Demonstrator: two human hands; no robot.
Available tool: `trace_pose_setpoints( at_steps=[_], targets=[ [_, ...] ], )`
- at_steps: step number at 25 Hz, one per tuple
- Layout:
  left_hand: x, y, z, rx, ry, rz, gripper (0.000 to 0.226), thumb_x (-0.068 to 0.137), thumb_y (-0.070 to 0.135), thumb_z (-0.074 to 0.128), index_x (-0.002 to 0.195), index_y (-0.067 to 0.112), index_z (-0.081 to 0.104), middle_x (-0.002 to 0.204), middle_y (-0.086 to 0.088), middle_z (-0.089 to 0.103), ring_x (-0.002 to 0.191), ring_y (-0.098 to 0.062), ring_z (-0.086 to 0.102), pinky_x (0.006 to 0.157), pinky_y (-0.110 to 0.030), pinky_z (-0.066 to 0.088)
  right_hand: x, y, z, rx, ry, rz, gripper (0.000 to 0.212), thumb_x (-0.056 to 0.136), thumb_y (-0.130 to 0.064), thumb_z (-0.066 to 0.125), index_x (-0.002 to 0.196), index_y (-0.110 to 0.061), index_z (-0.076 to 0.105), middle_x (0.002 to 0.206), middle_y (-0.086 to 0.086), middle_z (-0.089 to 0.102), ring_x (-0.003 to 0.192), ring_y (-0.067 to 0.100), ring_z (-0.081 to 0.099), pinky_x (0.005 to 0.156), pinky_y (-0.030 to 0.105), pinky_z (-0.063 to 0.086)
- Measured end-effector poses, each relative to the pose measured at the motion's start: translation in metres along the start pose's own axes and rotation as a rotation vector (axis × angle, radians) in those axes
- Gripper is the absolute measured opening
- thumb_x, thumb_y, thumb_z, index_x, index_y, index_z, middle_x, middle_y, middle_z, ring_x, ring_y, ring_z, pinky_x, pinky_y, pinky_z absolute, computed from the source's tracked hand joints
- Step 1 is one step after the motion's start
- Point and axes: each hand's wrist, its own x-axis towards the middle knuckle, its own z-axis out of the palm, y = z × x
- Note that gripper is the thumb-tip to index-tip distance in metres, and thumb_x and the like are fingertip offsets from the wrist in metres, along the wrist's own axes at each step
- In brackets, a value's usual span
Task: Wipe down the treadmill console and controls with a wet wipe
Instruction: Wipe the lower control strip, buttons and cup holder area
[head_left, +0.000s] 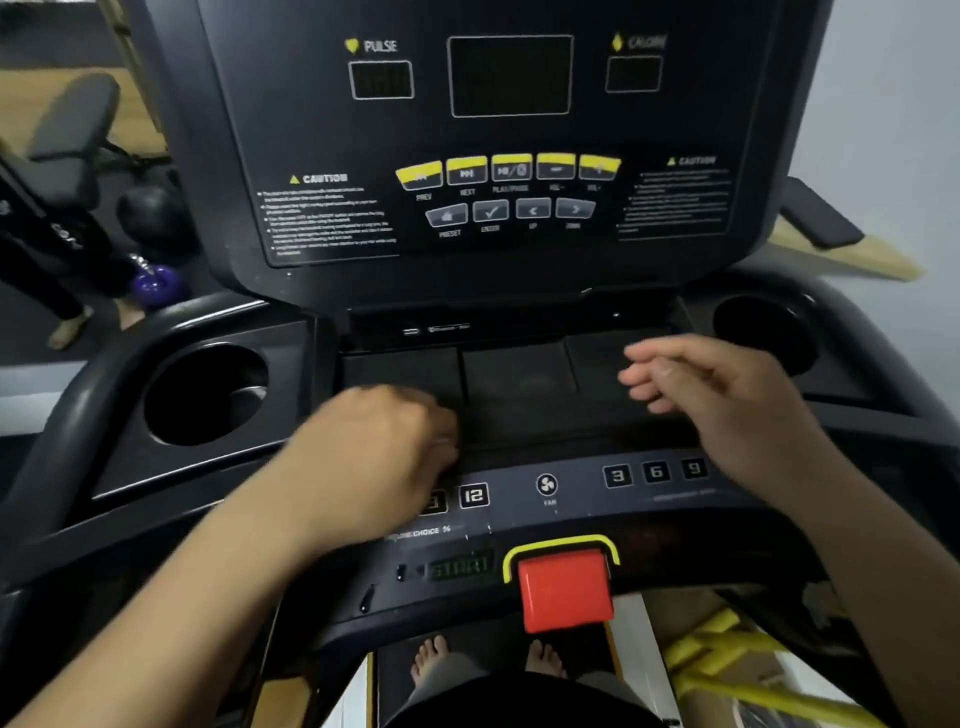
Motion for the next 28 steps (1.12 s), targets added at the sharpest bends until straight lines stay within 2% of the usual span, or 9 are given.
trace_pose_setpoints(
  at_steps=[4, 6, 8, 10, 16, 20, 23, 25, 28],
  targets=[
    [0.062, 0.053, 0.023, -0.322, -0.060, 0.251, 0.030, 0.082, 0.012, 0.047, 0.104, 0.008, 0.067, 0.104, -0.003, 0.066, 0.101, -0.019, 0.058, 0.091, -0.036, 0.046, -0.014, 0.012, -0.015, -0.029, 0.106, -0.009, 0.026, 0.098, -0.013, 0.052, 0.103, -0.033, 0.069, 0.097, -0.017, 0.074, 0.093, 0.002, 0.070, 0.082, 0.019, 0.054],
    [0.090, 0.078, 0.026, -0.439, -0.063, 0.300, 0.029, 0.087, 0.005, 0.050, 0.109, 0.008, 0.068, 0.111, -0.005, 0.070, 0.108, -0.016, 0.060, 0.097, -0.026, 0.046, -0.023, 0.015, -0.035, 0.016, 0.251, 0.006, 0.025, 0.098, -0.011, 0.053, 0.101, -0.030, 0.070, 0.097, -0.015, 0.074, 0.094, 0.003, 0.070, 0.084, 0.018, 0.054],
    [0.110, 0.101, 0.024, -0.532, -0.056, 0.296, 0.034, 0.090, 0.009, 0.057, 0.123, 0.015, 0.066, 0.121, 0.003, 0.069, 0.116, -0.007, 0.058, 0.092, -0.004, 0.037, -0.037, 0.021, -0.055, 0.020, 0.367, 0.048, 0.025, 0.098, -0.012, 0.054, 0.097, -0.032, 0.070, 0.095, -0.018, 0.074, 0.093, 0.000, 0.069, 0.083, 0.013, 0.052],
    [0.122, 0.117, 0.023, -0.561, -0.048, 0.279, 0.035, 0.090, 0.014, 0.062, 0.124, 0.019, 0.066, 0.116, 0.008, 0.071, 0.110, -0.005, 0.060, 0.081, 0.001, 0.034, -0.054, 0.029, -0.068, -0.048, 0.412, 0.080, 0.026, 0.097, -0.015, 0.055, 0.095, -0.036, 0.069, 0.094, -0.025, 0.072, 0.090, -0.004, 0.067, 0.078, 0.007, 0.050],
    [0.137, 0.127, 0.015, -0.571, -0.052, 0.212, 0.024, 0.088, 0.013, 0.066, 0.105, 0.027, 0.075, 0.104, 0.014, 0.074, 0.100, 0.003, 0.064, 0.084, -0.009, 0.048, -0.086, 0.063, -0.077, -0.152, 0.409, 0.206, 0.020, 0.095, -0.018, 0.058, 0.101, -0.033, 0.070, 0.093, -0.021, 0.070, 0.092, -0.011, 0.062, 0.074, -0.001, 0.042],
    [0.142, 0.132, 0.006, -0.207, -0.054, 0.170, 0.010, 0.089, 0.036, 0.064, 0.092, 0.031, 0.073, 0.092, 0.008, 0.073, 0.095, -0.014, 0.066, 0.082, -0.029, 0.050, -0.070, 0.066, -0.084, -0.149, 0.359, 0.154, 0.018, 0.095, -0.023, 0.058, 0.103, -0.032, 0.072, 0.093, -0.023, 0.069, 0.091, -0.011, 0.062, 0.074, 0.001, 0.042],
    [0.137, 0.122, 0.002, -0.052, -0.122, 0.109, 0.025, 0.093, 0.043, 0.056, 0.082, 0.024, 0.068, 0.092, 0.006, 0.072, 0.097, -0.017, 0.065, 0.076, -0.024, 0.043, -0.055, 0.070, -0.091, -0.106, 0.313, 0.105, 0.018, 0.095, -0.025, 0.058, 0.103, -0.033, 0.071, 0.095, -0.023, 0.070, 0.094, -0.011, 0.061, 0.076, 0.001, 0.041],
    [0.135, 0.122, 0.001, -0.098, -0.132, 0.093, 0.026, 0.094, 0.038, 0.053, 0.074, 0.023, 0.062, 0.083, 0.006, 0.069, 0.093, -0.016, 0.065, 0.072, -0.024, 0.042, -0.045, 0.074, -0.090, -0.069, 0.274, 0.081, 0.018, 0.095, -0.025, 0.058, 0.104, -0.032, 0.072, 0.095, -0.025, 0.070, 0.096, -0.011, 0.061, 0.077, 0.001, 0.040],
    [0.136, 0.147, 0.008, -0.246, -0.050, 0.129, 0.023, 0.089, 0.034, 0.049, 0.090, 0.022, 0.069, 0.089, 0.007, 0.070, 0.090, -0.014, 0.065, 0.080, -0.033, 0.050, -0.028, 0.081, -0.091, 0.002, 0.228, 0.029, 0.019, 0.096, -0.038, 0.054, 0.102, -0.035, 0.072, 0.096, -0.024, 0.070, 0.093, -0.002, 0.066, 0.077, 0.011, 0.049]
  ],
)
